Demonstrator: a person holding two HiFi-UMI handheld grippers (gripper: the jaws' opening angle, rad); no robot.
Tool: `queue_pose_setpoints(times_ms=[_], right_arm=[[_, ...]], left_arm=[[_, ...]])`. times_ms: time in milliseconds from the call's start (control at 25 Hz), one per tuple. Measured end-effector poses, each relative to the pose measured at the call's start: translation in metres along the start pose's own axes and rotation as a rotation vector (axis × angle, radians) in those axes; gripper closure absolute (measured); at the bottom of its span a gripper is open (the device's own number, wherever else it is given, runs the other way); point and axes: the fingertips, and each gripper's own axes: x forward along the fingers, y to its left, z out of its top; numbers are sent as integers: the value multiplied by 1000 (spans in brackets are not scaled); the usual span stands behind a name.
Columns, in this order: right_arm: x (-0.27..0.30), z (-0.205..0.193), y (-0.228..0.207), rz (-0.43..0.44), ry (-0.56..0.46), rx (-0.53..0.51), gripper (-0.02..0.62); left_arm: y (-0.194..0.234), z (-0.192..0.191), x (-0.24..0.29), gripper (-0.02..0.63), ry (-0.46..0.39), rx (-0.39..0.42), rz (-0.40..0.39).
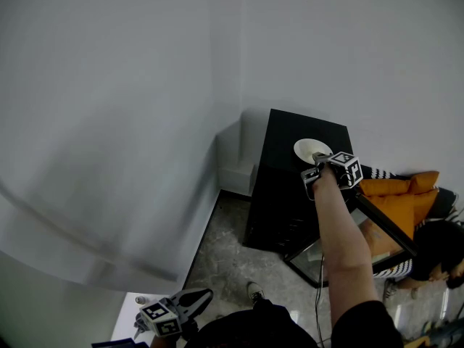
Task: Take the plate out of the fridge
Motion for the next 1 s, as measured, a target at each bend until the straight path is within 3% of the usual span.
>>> queue_pose_setpoints(times_ms=[120,320,520,680,1000], right_arm=[[-3,-4,3,-20,63,-127,457],[-4,-15,11,-53,184,-436,453],[8,-21,1,-17,273,-657,434],[-1,-36,0,25,306,-814,411],[-13,-51,-11,-36,332,-1337,411]], left_arm=[[-3,-2,-2,601,3,0,1],[-5,-7,-5,601,22,6,4],[-9,-5,-7,601,9,5,-11],[-8,-9,-14,601,37,14,11],[-9,-20,-20,601,77,38,38]])
